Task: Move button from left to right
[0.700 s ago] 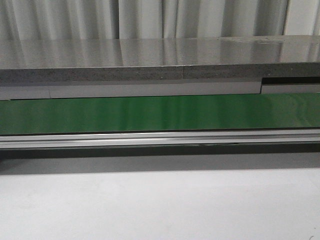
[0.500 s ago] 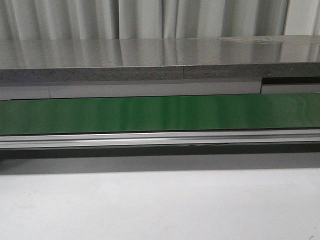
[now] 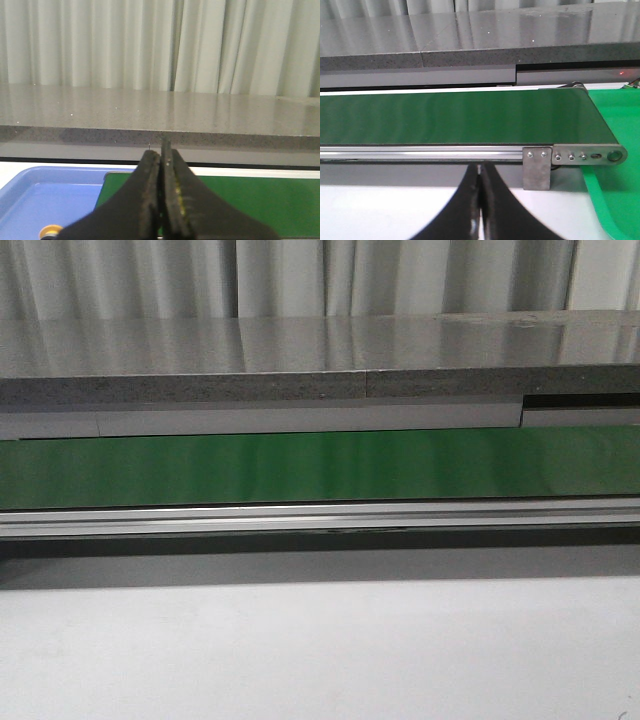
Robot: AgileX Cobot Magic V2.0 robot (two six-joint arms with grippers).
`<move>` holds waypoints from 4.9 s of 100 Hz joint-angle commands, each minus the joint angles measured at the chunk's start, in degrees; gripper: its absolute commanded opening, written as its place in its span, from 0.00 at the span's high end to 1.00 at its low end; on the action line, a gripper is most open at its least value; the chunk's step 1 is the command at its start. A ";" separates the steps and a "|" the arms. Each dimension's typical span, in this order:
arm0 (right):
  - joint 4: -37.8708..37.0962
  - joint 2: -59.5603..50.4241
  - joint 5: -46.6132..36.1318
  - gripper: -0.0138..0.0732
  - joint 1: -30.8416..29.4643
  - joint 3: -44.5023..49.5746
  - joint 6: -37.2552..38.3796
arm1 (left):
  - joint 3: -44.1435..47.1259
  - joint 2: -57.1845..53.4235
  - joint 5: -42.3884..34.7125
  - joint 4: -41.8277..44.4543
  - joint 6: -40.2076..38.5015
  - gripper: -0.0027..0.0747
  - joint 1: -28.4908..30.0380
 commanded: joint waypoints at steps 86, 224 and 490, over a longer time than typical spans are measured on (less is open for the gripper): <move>0.00 -0.84 -4.99 0.92 0.19 -0.92 0.05 | -41.71 36.45 42.65 -4.31 -0.43 0.99 -0.39; 0.00 -0.84 -4.99 0.92 0.19 -0.92 0.05 | -54.73 59.34 44.98 5.32 0.19 0.24 15.70; 0.00 -0.86 -5.05 0.92 0.19 -0.92 0.05 | -75.30 94.75 45.47 -5.04 9.18 0.99 19.45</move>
